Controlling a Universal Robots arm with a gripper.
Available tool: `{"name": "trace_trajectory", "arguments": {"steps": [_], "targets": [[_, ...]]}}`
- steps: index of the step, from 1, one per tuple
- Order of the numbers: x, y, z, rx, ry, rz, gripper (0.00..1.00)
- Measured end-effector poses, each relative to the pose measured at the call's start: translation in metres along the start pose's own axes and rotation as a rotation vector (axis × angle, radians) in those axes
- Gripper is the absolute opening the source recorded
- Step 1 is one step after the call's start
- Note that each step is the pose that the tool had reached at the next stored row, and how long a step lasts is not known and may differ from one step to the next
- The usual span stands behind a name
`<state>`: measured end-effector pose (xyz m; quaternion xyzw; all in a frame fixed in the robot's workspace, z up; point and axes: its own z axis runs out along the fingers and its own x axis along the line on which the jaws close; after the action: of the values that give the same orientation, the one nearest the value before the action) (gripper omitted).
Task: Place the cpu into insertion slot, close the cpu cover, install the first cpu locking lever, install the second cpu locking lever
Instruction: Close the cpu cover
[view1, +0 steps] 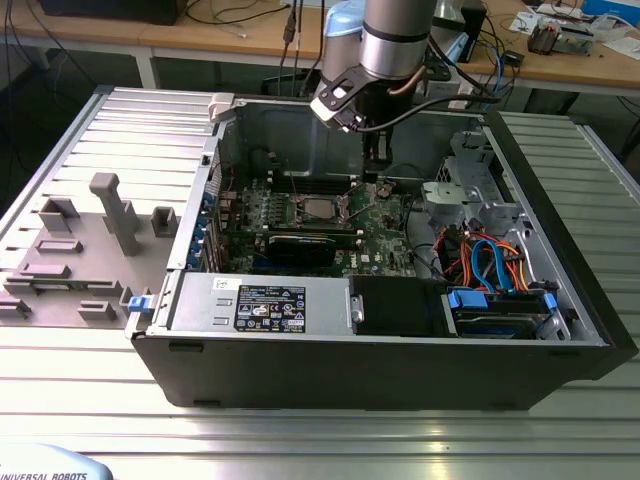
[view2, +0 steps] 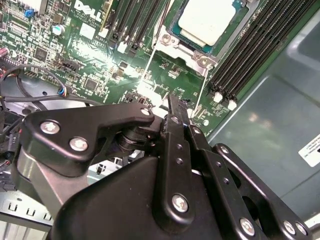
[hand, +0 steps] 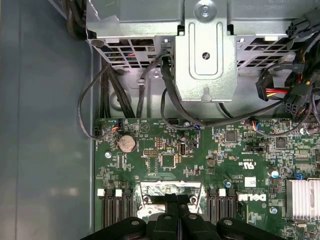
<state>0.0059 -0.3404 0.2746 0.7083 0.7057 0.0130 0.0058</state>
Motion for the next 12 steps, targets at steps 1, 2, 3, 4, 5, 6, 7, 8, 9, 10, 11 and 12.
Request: {"name": "trace_trajectory", "arguments": {"steps": [1,2,3,4,5,6,7,8,9,10,11,12], "targets": [[0.0,0.0003,0.0,0.0,0.0,0.0,0.11],[0.0,0.0011,0.0001,0.0001,0.0,0.0,0.11],[0.0,0.0026,0.0003,0.0001,0.0002,0.0,0.11],[0.0,0.0059,0.0009,0.0006,0.0004,0.0,0.11],[0.0,0.0083,0.0013,0.0012,0.0001,0.0,0.11],[0.0,0.0112,0.0018,0.0019,0.0,0.0,0.11],[0.0,0.0151,0.0026,0.0026,0.0,0.0,0.11],[0.0,0.0169,0.0032,0.0028,0.0,0.0,0.11],[0.0,0.0187,0.0038,0.0028,0.0,0.0,0.11],[0.0,0.0217,0.0048,0.0031,0.0,0.0,0.11],[0.0,0.0244,0.0059,0.0034,-0.0001,0.0,0.11],[0.0,0.0269,0.007,0.0037,0.0,0.0,0.11]]}}
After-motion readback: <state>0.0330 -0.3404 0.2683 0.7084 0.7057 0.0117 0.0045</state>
